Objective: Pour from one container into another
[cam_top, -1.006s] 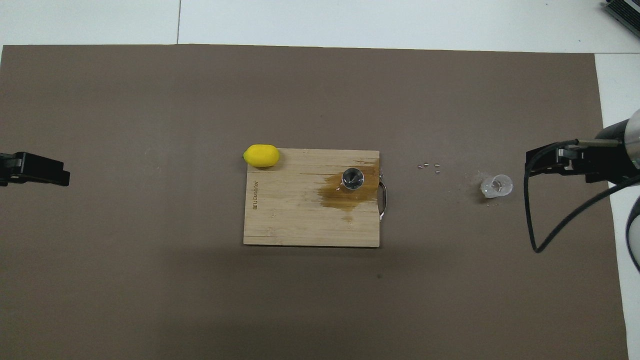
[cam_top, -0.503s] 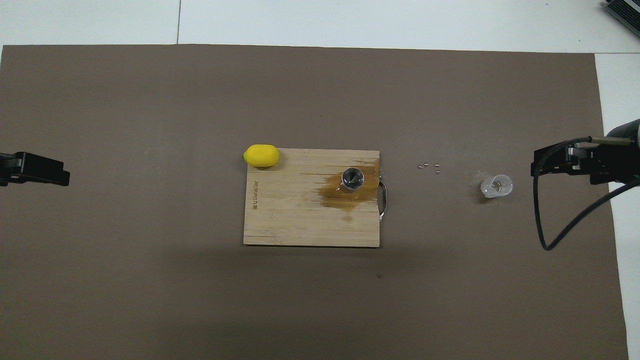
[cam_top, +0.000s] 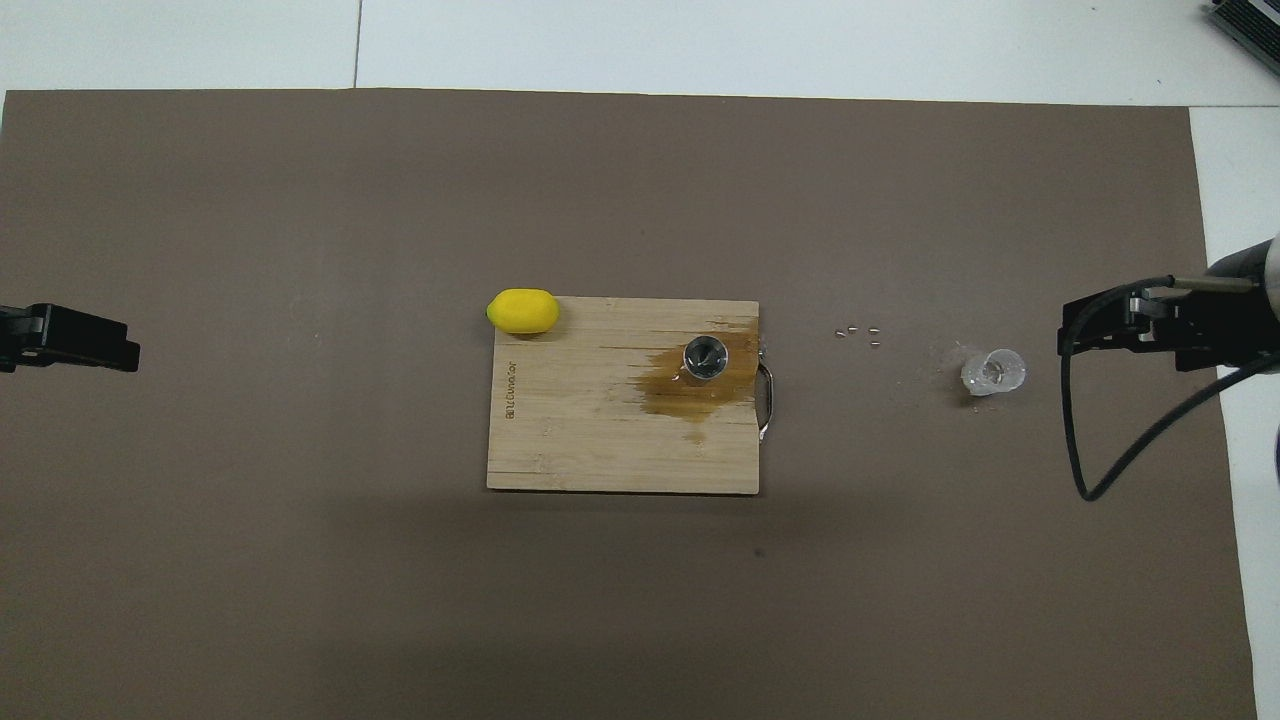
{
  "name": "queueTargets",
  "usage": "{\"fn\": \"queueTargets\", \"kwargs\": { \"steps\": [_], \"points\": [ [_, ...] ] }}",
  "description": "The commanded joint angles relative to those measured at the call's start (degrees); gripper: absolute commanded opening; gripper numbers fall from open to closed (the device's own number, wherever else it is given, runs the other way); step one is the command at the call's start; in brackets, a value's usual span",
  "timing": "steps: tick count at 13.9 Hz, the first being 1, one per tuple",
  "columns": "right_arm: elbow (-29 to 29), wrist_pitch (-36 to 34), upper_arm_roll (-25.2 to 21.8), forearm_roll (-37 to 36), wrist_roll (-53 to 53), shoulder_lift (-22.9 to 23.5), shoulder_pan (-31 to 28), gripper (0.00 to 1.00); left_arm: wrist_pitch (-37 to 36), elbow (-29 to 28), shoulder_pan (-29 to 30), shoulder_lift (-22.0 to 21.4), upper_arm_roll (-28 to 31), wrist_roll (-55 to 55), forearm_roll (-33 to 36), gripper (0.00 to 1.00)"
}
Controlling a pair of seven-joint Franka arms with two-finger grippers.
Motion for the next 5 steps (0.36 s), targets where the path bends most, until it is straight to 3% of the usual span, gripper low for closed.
{"fn": "queueTargets", "kwargs": {
  "steps": [1,5],
  "points": [
    [-1.4,0.2,-0.2,-1.3,-2.6,-0.9,0.1,0.99,0.6,-1.2,-0.1,-0.8,0.1,-0.4,-0.3,1.0],
    [-2.2,0.7,-0.2,-1.2,-2.4,-1.2,0.1,0.99,0.6,-1.3,-0.1,-0.8,0.1,-0.4,-0.3,1.0]
  ]
}}
